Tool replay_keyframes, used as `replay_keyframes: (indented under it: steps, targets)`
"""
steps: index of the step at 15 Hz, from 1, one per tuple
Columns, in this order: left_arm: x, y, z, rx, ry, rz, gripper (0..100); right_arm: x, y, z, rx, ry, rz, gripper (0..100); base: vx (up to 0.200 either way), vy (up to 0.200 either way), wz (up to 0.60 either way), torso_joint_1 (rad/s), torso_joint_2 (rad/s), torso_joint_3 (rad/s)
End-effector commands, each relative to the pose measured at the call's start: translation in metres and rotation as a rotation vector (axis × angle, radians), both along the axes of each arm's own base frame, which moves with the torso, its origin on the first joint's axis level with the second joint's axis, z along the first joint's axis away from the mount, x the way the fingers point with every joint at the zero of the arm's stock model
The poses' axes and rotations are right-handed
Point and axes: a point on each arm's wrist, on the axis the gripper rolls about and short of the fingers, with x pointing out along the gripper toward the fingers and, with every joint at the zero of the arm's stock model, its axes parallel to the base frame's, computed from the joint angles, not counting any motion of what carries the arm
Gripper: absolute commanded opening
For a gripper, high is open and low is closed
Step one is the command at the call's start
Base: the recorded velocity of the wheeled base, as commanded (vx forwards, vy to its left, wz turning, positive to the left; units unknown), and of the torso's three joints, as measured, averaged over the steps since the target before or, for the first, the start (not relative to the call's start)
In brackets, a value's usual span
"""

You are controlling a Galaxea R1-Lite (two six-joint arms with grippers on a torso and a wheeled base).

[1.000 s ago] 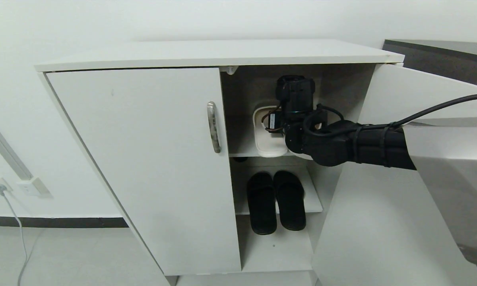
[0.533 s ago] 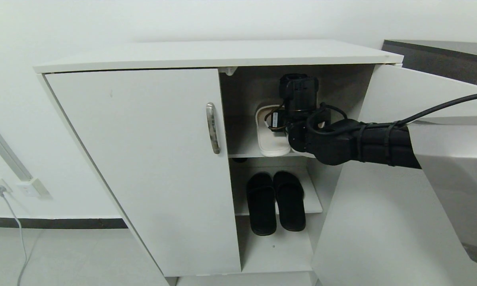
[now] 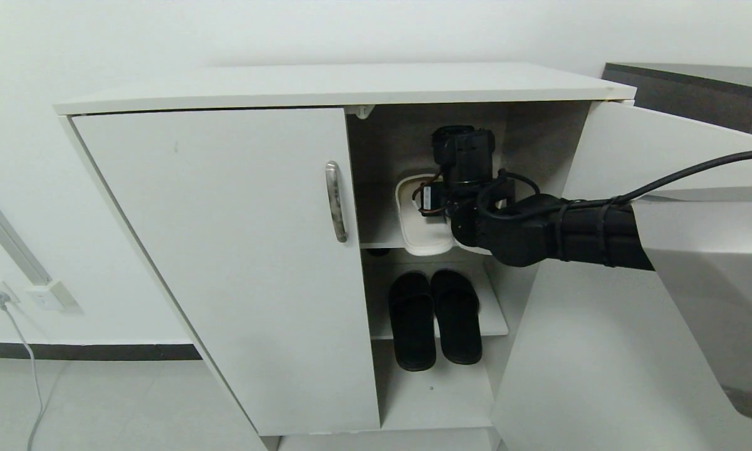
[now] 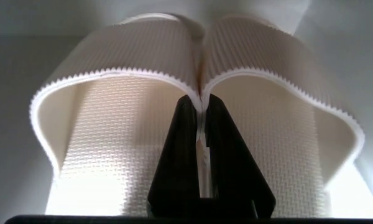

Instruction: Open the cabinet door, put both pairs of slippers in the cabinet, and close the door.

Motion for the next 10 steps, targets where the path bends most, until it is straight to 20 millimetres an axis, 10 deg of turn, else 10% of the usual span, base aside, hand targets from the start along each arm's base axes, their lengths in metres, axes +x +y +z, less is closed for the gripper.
replay_keyframes:
  steps: [1,6,7,10]
  targets:
    - [0.0000,0.0000,0.0000,0.000,-0.001,0.000,0,-0.0006,0.0014,-0.0037,-0.005,0.010,0.007,0,0.000,0.000,0.00,0.000,0.00,0.000]
    - [0.0000,0.0000,-0.0001,0.000,0.001,0.001,0,0.0000,0.0020,-0.0053,-0.003,0.012,0.014,0,0.000,0.000,0.00,0.000,0.00,0.000]
    - [0.0000,0.0000,0.0000,0.000,-0.001,0.001,0,0.0000,0.0020,-0.0058,-0.004,0.013,0.014,100,0.000,0.000,0.00,0.000,0.00,0.000]
    - [0.0000,0.0000,0.0000,0.000,-0.001,0.000,0,-0.0051,0.0016,-0.0072,-0.021,0.027,0.018,100,0.000,0.000,0.00,0.000,0.00,0.000]
